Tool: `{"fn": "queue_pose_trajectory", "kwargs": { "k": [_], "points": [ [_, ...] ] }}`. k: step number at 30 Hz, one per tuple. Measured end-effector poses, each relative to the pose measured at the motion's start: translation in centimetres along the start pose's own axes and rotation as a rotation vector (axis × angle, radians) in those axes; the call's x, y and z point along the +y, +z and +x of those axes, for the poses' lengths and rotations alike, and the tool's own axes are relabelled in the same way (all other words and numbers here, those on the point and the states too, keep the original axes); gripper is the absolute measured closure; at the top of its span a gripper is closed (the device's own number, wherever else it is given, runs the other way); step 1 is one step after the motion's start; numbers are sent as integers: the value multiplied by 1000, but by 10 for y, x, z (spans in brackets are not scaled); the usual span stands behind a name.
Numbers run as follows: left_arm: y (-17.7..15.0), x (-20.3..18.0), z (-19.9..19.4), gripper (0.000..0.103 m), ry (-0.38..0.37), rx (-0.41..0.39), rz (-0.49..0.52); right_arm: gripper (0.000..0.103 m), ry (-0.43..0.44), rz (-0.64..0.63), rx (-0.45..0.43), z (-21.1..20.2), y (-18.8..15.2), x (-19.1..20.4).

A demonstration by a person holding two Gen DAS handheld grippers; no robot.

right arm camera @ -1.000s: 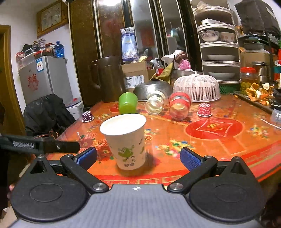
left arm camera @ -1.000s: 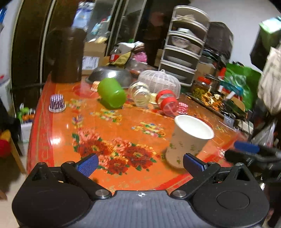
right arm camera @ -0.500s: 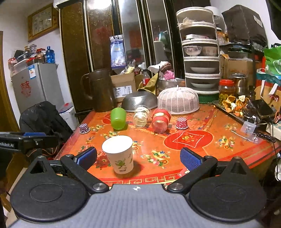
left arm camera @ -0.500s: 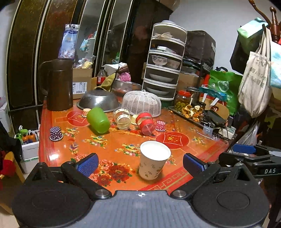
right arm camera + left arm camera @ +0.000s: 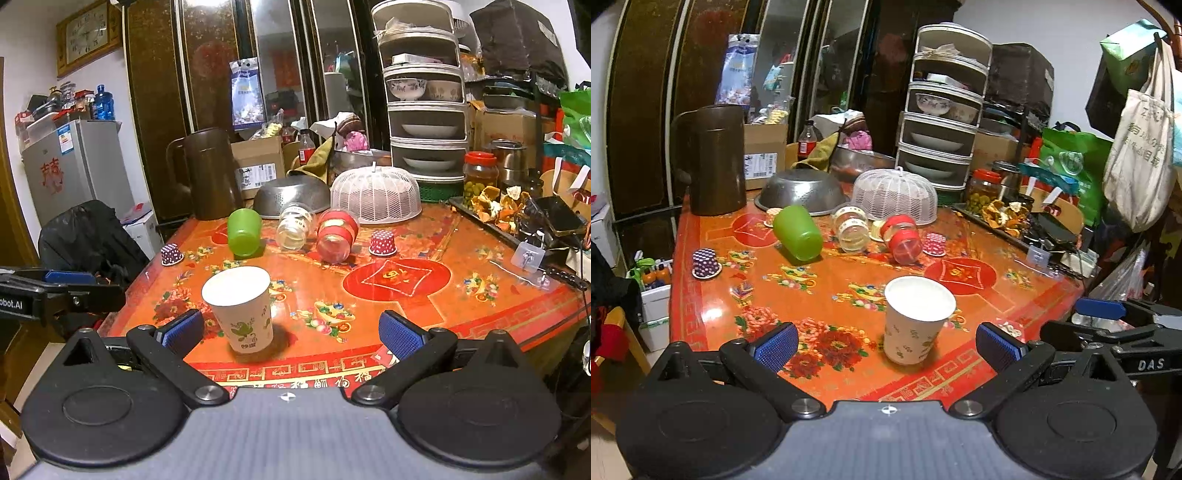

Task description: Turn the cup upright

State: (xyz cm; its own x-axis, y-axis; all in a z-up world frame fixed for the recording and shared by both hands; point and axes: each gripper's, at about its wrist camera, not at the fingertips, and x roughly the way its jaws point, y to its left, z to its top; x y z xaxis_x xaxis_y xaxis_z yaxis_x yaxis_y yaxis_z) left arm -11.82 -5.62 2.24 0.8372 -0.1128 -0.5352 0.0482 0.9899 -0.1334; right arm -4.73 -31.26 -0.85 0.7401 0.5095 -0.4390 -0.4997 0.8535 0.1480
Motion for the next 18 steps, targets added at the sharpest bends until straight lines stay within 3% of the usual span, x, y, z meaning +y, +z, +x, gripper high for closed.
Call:
{"fn": "queue_pose_trajectory", "kwargs": {
  "k": [18],
  "points": [
    [0,1,3,0,13,12,-5,1,29,-23,-19,-3,2,4]
  ]
}}
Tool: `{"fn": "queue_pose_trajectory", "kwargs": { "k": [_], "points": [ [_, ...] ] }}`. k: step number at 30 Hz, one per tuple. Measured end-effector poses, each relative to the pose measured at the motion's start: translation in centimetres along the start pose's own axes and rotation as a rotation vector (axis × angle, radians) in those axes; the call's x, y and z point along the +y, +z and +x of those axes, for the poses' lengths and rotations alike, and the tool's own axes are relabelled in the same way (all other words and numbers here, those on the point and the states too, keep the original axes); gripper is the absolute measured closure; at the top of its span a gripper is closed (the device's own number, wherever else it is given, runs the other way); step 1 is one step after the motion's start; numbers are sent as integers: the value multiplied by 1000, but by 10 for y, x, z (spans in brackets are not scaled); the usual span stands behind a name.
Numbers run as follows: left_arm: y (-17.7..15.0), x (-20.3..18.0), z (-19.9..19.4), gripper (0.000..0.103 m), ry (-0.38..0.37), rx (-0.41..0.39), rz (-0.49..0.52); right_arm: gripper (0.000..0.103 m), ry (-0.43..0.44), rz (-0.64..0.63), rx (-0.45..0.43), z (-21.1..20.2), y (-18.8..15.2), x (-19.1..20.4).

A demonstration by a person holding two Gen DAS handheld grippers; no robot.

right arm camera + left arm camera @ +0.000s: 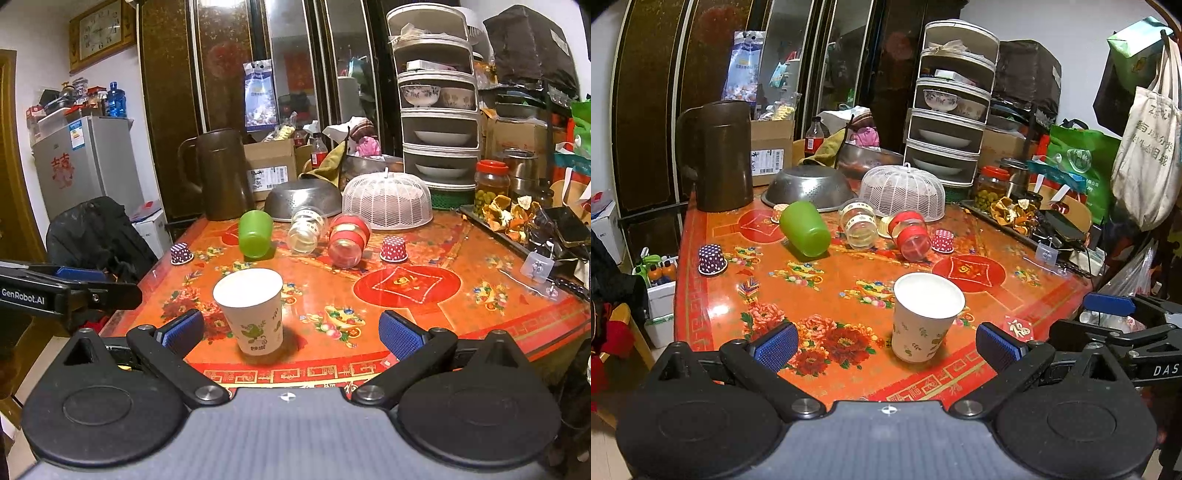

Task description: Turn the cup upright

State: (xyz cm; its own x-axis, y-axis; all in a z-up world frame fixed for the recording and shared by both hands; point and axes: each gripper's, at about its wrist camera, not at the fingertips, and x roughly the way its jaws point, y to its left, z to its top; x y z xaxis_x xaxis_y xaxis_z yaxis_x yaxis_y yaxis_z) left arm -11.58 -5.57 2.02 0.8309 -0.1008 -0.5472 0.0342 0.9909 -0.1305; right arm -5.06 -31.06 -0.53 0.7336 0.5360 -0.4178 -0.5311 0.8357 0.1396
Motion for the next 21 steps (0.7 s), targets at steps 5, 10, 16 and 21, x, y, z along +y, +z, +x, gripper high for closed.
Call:
{"fn": "queue_pose_trajectory", "kwargs": {
  "k": [5,10,16,21],
  "points": [
    [-1,0,1,0,0,5,-2,1,6,-4,-1,1,0,1],
    [-1,1,1,0,0,6,-6,1,10,1,-3,2,0,1],
    [-1,1,1,0,0,6,-5,1,16,7,-5,2,1,0],
    [-1,1,1,0,0,5,-5,1,18,6,-6,1,1,1]
  ]
}}
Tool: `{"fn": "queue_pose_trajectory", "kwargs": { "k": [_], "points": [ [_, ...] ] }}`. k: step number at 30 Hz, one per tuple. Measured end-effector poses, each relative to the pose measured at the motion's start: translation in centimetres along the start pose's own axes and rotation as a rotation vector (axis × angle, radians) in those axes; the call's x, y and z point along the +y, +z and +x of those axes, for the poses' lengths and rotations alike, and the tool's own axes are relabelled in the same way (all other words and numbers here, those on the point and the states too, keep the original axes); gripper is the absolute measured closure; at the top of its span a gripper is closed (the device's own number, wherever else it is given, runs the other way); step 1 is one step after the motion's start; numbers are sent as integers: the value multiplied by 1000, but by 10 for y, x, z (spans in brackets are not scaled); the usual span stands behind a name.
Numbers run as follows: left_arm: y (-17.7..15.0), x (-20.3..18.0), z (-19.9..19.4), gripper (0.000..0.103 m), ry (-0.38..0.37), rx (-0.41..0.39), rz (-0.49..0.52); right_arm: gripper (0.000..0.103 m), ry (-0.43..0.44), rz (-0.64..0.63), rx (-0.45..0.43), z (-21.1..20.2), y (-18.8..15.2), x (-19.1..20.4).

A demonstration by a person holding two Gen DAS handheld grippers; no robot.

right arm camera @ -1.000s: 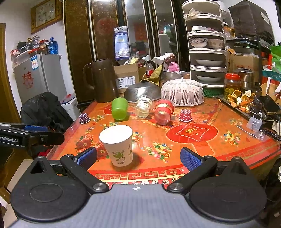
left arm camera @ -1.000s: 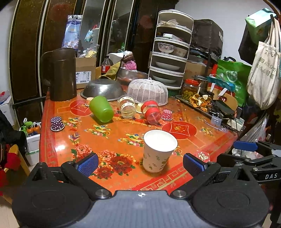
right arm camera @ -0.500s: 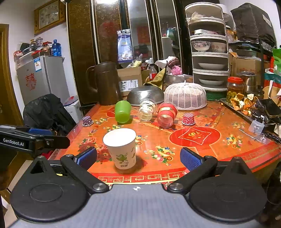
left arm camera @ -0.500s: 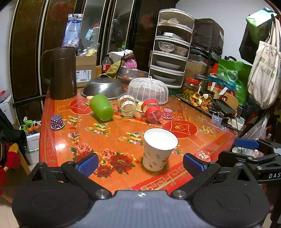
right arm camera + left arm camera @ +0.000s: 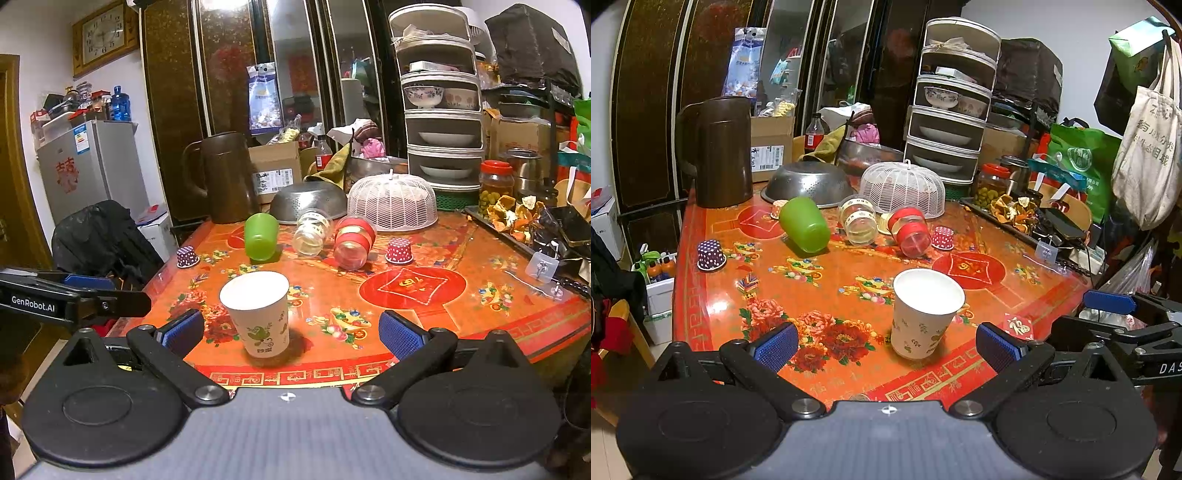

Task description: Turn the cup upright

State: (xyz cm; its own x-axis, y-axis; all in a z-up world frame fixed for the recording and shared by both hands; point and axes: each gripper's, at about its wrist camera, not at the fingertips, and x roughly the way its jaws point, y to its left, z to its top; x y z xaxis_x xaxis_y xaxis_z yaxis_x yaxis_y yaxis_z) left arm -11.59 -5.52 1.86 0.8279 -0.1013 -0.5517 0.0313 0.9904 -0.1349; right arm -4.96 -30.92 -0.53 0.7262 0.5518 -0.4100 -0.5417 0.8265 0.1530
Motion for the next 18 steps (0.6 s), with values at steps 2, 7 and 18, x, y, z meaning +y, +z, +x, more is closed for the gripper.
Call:
{"fn": "queue_pose_trajectory", "kwargs": {
  "k": [2,7,18],
  "points": [
    [0,0,0,0,0,1,-1,1,1,-1,-1,-1,0,0],
    [0,0,0,0,-1,2,0,1,-2,-1,-7,-1,0,0],
    [-1,-2,1,0,-1,6,1,1,9,3,-11,-1,1,-1]
  ]
}}
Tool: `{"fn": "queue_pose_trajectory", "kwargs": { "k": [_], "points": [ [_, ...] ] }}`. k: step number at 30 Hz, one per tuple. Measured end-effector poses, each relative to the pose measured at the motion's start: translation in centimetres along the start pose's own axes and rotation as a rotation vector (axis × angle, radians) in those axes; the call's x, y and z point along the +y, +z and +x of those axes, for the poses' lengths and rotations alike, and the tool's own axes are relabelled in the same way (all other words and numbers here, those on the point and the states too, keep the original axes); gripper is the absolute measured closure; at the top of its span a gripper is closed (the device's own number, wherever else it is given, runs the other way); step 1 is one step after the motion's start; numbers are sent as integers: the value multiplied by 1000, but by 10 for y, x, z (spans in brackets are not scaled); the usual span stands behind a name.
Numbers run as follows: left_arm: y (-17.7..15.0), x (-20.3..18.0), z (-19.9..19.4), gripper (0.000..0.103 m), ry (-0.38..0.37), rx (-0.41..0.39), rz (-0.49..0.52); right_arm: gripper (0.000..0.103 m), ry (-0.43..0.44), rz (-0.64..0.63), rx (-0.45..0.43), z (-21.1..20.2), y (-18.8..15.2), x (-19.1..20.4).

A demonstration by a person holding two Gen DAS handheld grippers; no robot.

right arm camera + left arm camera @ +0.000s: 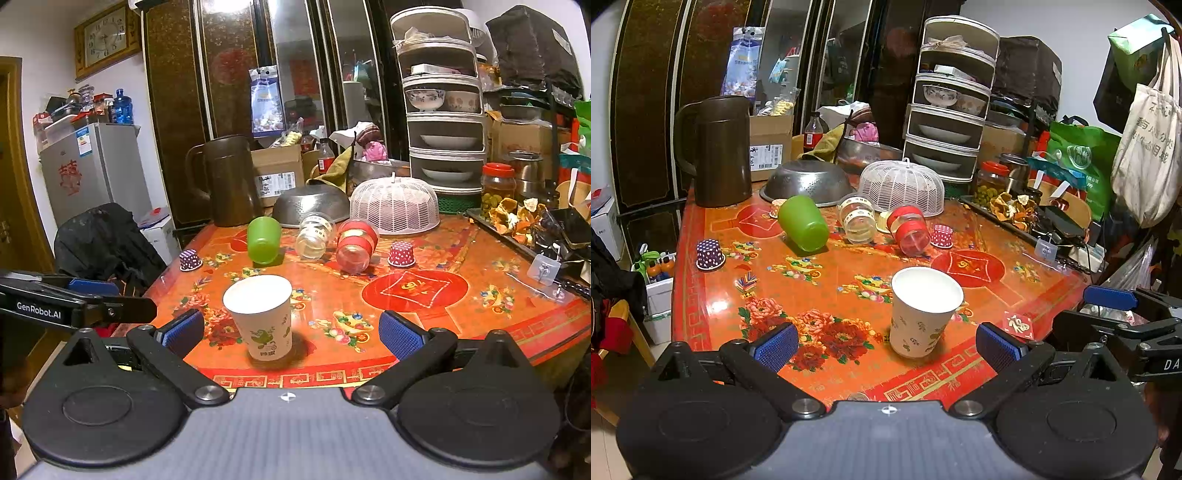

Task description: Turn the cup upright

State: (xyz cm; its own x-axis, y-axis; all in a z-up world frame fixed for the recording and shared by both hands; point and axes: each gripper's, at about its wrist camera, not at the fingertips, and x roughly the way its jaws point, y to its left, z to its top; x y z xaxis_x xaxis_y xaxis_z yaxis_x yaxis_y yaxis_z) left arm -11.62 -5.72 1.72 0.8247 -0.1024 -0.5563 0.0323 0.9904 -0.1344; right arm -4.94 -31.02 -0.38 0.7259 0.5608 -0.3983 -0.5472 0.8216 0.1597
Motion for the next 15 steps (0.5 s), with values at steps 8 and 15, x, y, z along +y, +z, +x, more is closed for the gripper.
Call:
{"fn": "queue_pose_trajectory", "kwargs": {
  "k": [8,15],
  "points": [
    [0,0,0,0,-1,1,0,1,3,1,-2,0,0,1],
    [0,-1,1,0,2,6,-1,1,4,3,0,0,0,1]
  ]
}}
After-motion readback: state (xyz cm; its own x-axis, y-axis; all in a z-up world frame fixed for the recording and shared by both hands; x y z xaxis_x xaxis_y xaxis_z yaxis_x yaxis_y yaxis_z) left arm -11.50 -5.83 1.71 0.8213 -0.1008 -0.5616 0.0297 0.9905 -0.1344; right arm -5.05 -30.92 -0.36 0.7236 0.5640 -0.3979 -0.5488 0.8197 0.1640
